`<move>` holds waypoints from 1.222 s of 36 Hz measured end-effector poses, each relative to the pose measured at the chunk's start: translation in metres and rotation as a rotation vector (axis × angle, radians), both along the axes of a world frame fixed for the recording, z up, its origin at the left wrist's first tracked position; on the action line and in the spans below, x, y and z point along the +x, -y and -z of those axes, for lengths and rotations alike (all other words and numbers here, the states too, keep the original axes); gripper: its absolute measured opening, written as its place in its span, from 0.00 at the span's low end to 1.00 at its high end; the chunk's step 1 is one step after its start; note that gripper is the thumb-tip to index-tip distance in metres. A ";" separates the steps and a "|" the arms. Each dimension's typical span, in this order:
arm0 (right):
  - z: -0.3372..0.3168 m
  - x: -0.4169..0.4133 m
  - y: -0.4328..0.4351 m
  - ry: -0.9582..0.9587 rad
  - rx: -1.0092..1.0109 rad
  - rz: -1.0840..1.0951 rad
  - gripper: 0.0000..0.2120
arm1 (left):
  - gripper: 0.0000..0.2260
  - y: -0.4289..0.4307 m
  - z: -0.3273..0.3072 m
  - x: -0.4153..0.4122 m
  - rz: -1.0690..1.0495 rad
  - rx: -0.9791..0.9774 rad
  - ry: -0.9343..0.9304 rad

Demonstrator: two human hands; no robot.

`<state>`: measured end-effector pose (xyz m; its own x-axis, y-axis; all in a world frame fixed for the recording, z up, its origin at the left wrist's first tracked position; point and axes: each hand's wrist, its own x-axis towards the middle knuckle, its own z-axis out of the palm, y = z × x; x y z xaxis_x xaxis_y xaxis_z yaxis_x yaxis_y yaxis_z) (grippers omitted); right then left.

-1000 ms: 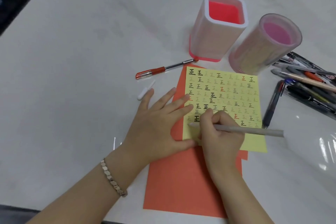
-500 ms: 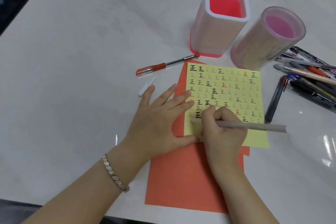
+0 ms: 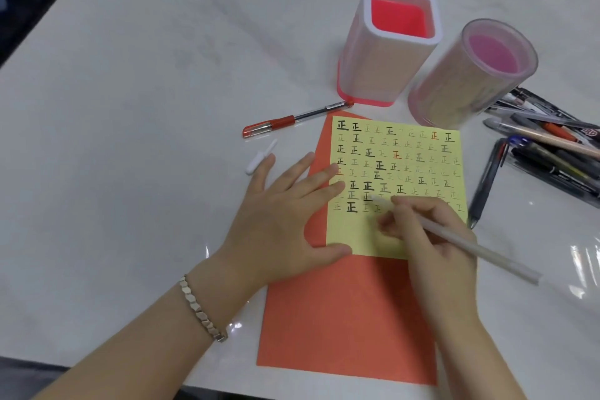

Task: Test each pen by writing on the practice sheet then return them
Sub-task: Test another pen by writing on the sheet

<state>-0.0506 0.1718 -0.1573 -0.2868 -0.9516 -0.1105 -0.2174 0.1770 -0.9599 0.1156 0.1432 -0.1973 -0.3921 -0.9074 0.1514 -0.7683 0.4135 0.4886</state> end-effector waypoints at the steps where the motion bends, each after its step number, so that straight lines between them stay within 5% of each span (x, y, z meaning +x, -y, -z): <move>1: -0.004 -0.003 -0.003 -0.006 0.030 -0.083 0.05 | 0.35 0.000 0.000 0.000 0.003 -0.004 0.002; 10: -0.013 0.007 -0.005 -0.252 0.098 -0.459 0.09 | 0.32 -0.001 0.001 -0.002 -0.020 -0.026 -0.037; 14: -0.013 -0.008 -0.001 -0.224 0.071 -0.289 0.08 | 0.34 -0.001 0.000 -0.001 -0.005 -0.011 -0.004; 30: -0.013 -0.044 -0.012 -0.266 0.103 -0.236 0.09 | 0.35 0.000 0.003 0.001 0.022 -0.018 0.016; 34: -0.016 -0.048 -0.011 -0.268 0.095 -0.170 0.03 | 0.33 -0.001 0.002 0.000 0.033 -0.016 0.019; 38: -0.020 -0.039 -0.005 -0.157 0.038 -0.094 0.14 | 0.24 0.003 -0.006 0.006 -0.156 -0.076 -0.084; 41: -0.022 -0.031 0.000 -0.102 0.080 -0.140 0.04 | 0.15 0.007 -0.017 0.016 -0.444 -0.142 -0.115; 44: -0.019 -0.027 0.004 -0.083 0.079 -0.208 0.08 | 0.13 0.011 -0.023 0.028 -0.567 0.018 -0.075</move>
<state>-0.0780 0.1679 -0.1383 -0.0968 -0.9804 -0.1716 -0.3344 0.1944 -0.9222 0.1439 0.1321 -0.1739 0.1684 -0.9753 0.1430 -0.8306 -0.0623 0.5534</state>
